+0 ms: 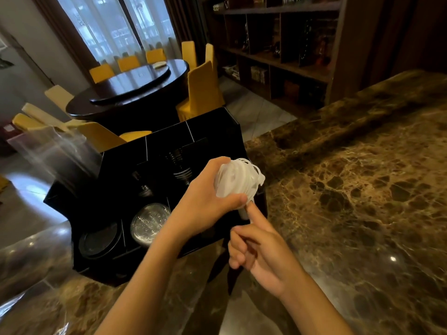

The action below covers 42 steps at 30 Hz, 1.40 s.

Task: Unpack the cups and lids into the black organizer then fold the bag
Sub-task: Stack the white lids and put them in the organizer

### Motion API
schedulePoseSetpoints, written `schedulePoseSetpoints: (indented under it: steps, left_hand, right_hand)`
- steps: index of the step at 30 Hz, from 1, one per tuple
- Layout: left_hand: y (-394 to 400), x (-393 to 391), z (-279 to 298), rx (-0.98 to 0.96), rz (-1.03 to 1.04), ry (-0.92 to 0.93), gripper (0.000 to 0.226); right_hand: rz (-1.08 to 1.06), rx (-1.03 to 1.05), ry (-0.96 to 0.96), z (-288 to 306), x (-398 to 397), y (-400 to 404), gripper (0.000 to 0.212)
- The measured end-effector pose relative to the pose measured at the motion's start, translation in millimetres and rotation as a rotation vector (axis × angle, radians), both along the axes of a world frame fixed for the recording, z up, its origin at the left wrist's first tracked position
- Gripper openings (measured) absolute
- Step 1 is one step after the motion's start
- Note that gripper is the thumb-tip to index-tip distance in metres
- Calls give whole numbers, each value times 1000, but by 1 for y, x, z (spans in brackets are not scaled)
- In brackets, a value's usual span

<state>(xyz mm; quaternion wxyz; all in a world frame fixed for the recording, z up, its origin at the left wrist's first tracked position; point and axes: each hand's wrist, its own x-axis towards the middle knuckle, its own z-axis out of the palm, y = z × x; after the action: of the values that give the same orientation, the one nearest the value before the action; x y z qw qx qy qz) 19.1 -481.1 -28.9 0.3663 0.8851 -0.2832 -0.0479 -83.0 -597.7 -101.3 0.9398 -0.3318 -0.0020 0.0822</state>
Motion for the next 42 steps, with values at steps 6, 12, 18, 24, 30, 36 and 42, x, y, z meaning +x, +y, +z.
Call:
schedulePoseSetpoints:
  steps: [6, 12, 18, 24, 30, 36, 42]
  left_hand:
    - [-20, 33, 10, 398, -141, -104, 88]
    - [-40, 53, 4, 664, -151, -101, 87]
    - [-58, 59, -7, 827, -167, -105, 90]
    - [-64, 59, -24, 860, -86, -154, 92]
    - [-60, 61, -30, 807, -94, -193, 97]
    - [-52, 48, -37, 833, -22, -387, 83]
    - [-55, 34, -44, 796, 49, -486, 49]
  right_hand:
    - [112, 437, 91, -15, 19, 0, 68]
    - [136, 605, 175, -24, 29, 4, 54]
    - [56, 603, 264, -33, 32, 6, 32]
    - [-1, 604, 298, -37, 28, 9, 33]
    - [-31, 636, 344, -42, 16, 10, 45]
    - [-151, 576, 427, -47, 2, 10, 49]
    - [-163, 534, 420, -45, 3, 7, 41]
